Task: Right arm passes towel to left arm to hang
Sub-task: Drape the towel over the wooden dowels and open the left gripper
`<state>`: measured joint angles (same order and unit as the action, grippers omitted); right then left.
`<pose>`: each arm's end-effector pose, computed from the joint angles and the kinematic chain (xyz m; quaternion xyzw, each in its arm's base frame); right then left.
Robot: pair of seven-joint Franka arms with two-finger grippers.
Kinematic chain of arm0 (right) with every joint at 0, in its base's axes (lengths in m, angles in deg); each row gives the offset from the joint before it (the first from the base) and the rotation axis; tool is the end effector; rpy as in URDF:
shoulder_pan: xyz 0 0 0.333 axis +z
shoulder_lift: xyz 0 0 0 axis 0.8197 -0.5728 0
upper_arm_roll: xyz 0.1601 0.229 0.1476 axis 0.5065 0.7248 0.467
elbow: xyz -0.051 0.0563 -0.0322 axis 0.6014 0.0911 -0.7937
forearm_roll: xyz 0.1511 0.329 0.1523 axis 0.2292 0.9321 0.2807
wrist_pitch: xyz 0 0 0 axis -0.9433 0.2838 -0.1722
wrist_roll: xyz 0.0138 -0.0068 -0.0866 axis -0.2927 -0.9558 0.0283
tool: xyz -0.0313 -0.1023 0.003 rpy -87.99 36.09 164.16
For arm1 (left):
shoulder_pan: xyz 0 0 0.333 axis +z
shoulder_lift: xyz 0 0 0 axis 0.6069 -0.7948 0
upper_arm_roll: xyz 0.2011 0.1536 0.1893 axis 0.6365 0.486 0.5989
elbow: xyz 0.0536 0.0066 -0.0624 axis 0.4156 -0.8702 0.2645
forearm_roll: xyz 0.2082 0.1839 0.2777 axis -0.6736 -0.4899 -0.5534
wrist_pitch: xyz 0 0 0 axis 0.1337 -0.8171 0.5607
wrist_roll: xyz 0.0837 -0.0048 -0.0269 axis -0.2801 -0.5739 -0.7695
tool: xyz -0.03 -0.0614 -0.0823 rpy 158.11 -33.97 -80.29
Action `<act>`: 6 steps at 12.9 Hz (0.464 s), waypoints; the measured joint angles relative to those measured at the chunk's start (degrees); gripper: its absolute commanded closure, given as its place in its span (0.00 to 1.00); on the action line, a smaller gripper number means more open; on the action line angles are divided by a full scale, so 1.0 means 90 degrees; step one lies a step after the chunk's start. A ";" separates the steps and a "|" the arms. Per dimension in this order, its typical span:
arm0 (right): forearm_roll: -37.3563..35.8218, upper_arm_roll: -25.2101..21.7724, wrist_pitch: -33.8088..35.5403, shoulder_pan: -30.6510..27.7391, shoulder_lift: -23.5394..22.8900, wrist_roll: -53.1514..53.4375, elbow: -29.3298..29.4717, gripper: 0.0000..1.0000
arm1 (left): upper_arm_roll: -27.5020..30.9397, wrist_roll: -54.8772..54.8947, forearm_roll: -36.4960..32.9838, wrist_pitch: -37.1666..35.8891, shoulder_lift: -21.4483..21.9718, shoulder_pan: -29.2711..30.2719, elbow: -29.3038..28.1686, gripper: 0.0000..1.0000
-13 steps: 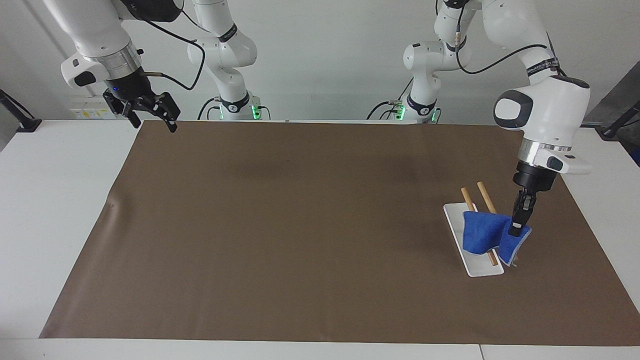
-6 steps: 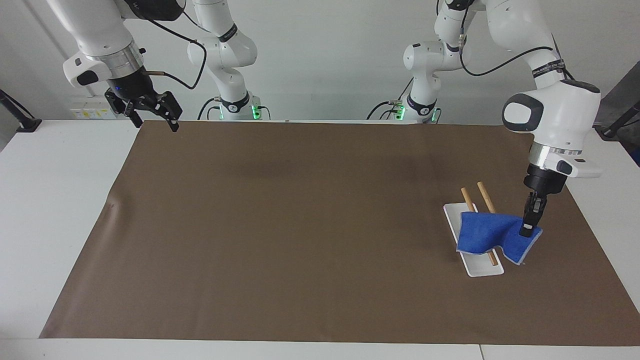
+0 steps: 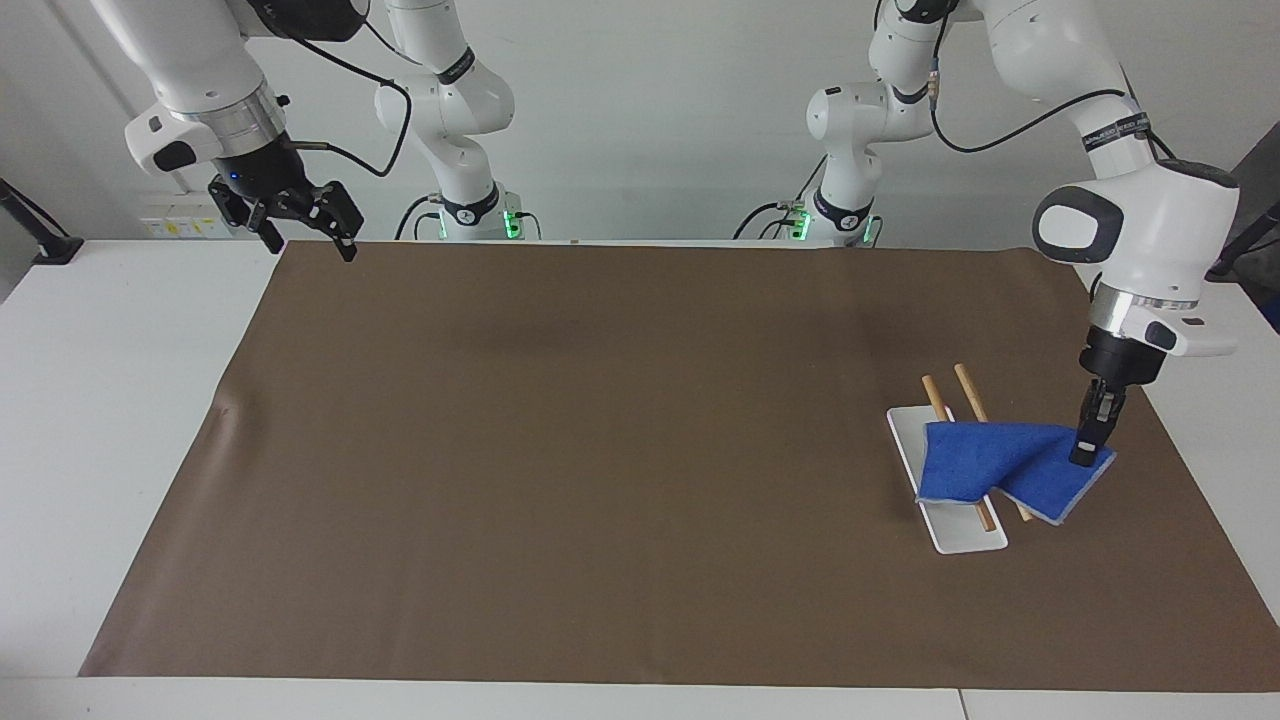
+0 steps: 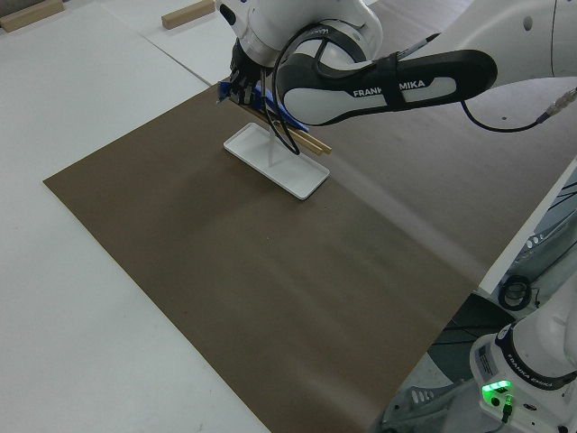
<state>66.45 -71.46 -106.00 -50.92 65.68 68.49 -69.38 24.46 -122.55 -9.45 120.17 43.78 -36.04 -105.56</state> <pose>0.5304 -0.0341 0.6372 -0.9974 0.0709 0.0068 0.0069 0.6340 0.0731 0.4689 0.8788 0.4019 0.2168 0.1384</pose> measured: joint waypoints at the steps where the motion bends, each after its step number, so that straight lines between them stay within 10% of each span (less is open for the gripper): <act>1: 0.0000 0.0000 0.0000 0.0000 0.0003 -0.0013 0.0000 0.00 | 0.0087 0.0004 0.0000 -0.0085 0.0001 0.0002 -0.0001 1.00; 4: 0.0000 0.0000 0.0003 0.0000 0.0008 -0.0029 0.0000 0.00 | 0.0307 0.0005 0.0000 -0.0263 0.0036 0.0015 -0.0164 0.96; 5: 0.0000 -0.0001 0.0009 0.0000 0.0009 -0.0029 -0.0001 0.00 | 0.0340 0.0005 0.0000 -0.0264 0.0061 0.0027 -0.0265 0.87; 6: 0.0000 -0.0004 0.0010 -0.0006 0.0009 -0.0029 -0.0001 0.00 | 0.0347 0.0005 0.0000 -0.0265 0.0092 0.0045 -0.0367 0.56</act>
<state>66.44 -71.50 -105.91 -50.98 65.76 68.23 -69.39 27.58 -122.50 -9.45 117.78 44.61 -35.63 -108.86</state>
